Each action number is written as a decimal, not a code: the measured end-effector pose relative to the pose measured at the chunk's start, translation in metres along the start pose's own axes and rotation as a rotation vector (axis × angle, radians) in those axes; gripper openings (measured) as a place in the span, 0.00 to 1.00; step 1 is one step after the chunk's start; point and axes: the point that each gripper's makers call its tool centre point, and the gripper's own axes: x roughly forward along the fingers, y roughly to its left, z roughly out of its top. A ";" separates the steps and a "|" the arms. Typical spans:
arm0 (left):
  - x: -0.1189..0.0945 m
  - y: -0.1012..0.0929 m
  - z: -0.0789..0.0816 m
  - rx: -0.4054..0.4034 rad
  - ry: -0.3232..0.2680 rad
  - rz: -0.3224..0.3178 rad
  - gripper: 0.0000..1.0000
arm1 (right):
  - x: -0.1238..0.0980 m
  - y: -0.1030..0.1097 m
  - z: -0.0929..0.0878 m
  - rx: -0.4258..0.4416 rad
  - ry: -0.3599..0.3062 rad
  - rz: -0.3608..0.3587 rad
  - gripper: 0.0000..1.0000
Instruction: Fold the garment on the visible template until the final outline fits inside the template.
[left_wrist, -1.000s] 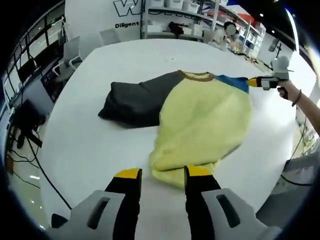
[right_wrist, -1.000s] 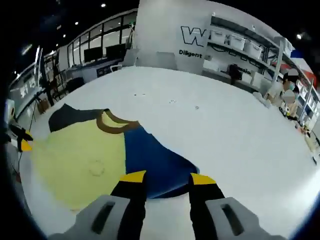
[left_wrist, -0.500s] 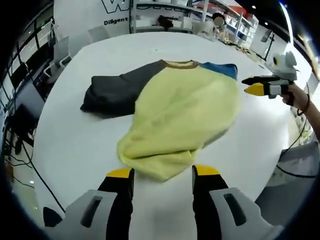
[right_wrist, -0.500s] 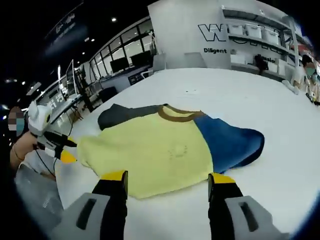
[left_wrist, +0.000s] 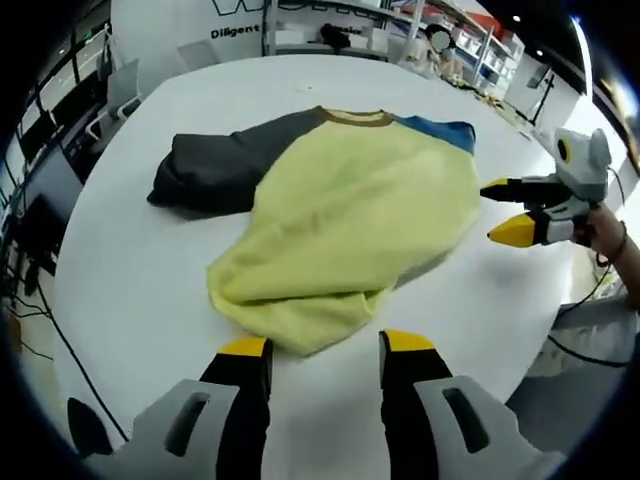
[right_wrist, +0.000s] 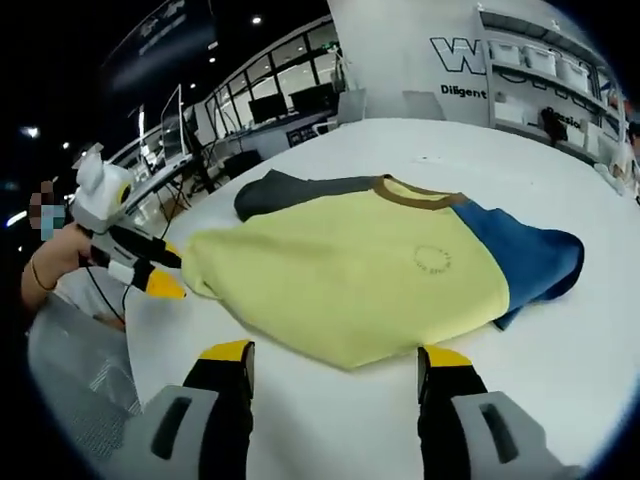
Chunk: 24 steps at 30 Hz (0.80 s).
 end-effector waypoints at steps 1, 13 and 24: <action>0.000 -0.001 0.000 -0.005 0.002 -0.007 0.37 | 0.001 0.002 -0.001 -0.008 0.002 -0.001 0.62; 0.009 0.005 -0.001 0.031 -0.018 0.054 0.06 | 0.012 -0.004 -0.002 -0.033 -0.015 -0.082 0.23; 0.005 -0.004 0.007 0.072 -0.043 0.018 0.02 | 0.006 -0.009 0.005 -0.100 -0.043 -0.095 0.00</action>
